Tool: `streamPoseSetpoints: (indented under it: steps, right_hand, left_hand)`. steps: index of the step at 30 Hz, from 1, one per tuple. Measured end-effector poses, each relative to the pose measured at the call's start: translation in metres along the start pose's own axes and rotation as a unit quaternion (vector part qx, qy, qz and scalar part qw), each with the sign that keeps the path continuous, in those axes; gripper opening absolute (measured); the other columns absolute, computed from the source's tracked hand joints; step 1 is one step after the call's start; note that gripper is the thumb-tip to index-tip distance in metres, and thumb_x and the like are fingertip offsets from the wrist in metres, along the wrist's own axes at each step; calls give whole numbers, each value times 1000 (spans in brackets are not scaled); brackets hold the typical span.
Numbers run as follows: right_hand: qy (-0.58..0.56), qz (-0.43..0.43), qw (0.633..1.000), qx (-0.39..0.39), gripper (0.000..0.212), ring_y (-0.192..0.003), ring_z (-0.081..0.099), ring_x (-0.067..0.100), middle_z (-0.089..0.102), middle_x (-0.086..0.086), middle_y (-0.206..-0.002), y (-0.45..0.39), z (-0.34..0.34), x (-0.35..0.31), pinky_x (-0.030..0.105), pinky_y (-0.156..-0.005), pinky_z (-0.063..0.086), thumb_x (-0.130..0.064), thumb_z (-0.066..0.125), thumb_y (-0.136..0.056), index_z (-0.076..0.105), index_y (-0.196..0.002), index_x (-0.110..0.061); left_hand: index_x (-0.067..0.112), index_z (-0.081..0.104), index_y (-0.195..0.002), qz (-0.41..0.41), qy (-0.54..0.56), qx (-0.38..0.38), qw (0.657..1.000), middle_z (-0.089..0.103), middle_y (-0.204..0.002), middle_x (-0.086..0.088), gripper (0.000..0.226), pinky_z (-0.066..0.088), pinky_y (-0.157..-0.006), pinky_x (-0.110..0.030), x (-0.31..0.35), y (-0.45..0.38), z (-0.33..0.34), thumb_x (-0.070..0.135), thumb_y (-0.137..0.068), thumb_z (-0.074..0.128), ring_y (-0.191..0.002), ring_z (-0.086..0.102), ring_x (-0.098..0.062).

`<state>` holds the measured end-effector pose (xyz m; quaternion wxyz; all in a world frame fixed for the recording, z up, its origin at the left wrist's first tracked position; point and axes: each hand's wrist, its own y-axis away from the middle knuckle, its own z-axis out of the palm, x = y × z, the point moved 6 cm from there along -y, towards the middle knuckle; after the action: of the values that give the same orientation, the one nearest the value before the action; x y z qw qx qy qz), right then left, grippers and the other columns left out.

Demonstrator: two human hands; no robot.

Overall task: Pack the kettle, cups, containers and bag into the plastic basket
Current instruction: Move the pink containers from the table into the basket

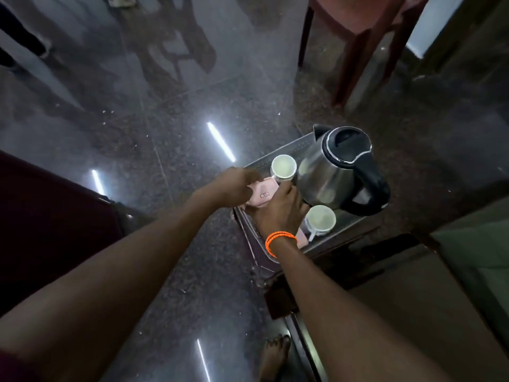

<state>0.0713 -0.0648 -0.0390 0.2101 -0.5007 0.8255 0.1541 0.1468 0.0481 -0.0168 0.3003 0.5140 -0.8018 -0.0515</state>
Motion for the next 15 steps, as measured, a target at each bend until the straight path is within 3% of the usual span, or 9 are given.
streamPoseSetpoints:
  steps: [3,7,12,15]
  right_hand:
    - [44,-5,999,0,85,-103,62,32,65,8,-108,0,10,4,45,-81,42,-60,86,-46,50,-109,-17]
    - [68,-7,997,-20,78,-107,59,30,63,5,-111,-4,17,8,44,-82,41,-58,83,-51,52,-110,-17]
    - [14,2,998,-58,60,-115,52,30,60,4,-114,-4,21,14,44,-89,39,-43,80,-63,58,-115,-24]
    - [-45,-7,996,-72,39,-115,53,33,60,9,-110,-3,17,18,44,-92,45,-34,79,-73,67,-106,-17]
  left_hand:
    - [16,68,-131,-7,-10,-12,1000,70,-129,-16,42,48,-101,-37,-2,-9,15,14,-89,64,-119,63,-34]
    - [22,59,-141,-21,-33,-6,999,64,-139,-13,58,43,-109,-38,-4,-19,31,23,-86,75,-130,57,-31]
    - [26,61,-138,-46,-25,18,998,66,-133,-16,67,48,-104,-40,-5,-21,42,17,-75,82,-125,59,-34]
    - [21,67,-131,-50,9,55,997,71,-124,-17,66,50,-99,-39,-5,-20,43,10,-68,85,-118,64,-34]
